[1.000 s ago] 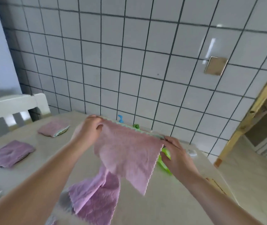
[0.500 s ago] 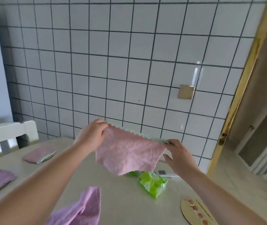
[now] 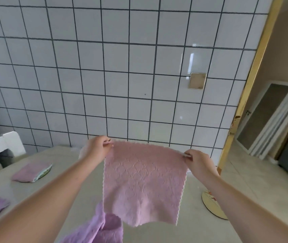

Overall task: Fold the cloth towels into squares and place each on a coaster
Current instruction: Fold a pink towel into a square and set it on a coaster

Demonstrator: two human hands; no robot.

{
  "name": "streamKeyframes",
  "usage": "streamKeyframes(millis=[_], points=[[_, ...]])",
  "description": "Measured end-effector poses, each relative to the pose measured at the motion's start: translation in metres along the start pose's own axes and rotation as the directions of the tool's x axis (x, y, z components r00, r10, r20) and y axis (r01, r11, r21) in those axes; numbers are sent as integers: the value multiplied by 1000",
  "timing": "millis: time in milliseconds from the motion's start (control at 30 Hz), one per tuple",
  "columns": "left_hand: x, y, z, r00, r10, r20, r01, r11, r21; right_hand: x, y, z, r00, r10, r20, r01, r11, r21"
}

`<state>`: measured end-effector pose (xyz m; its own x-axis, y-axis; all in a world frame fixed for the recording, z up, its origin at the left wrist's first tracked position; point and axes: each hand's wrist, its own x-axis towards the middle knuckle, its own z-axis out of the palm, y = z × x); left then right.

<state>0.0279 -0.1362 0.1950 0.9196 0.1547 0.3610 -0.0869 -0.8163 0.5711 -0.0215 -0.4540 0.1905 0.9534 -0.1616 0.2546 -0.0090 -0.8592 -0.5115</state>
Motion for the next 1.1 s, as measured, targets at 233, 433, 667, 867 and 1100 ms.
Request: streamKeyframes(millis=[233, 433, 667, 867, 1100], points=[[23, -21, 21, 990, 21, 141, 46, 888, -457, -2, -15, 19, 983, 155, -97, -123, 954, 275], [-4, -30, 44, 975, 195, 103, -124, 871, -475, -28, 23, 5, 982, 72, -174, -17, 954, 298], [-102, -49, 109, 956, 146, 253, -44, 928, -370, -95, 117, 28, 994, 93, 57, -103, 973, 207], [-198, -61, 159, 871, -38, 490, 98, 991, -96, -151, 189, 65, 902, 121, 415, -150, 988, 38], [-210, -54, 181, 841, -187, 507, 200, 979, 29, -134, 217, 78, 867, 204, 456, -217, 976, -25]])
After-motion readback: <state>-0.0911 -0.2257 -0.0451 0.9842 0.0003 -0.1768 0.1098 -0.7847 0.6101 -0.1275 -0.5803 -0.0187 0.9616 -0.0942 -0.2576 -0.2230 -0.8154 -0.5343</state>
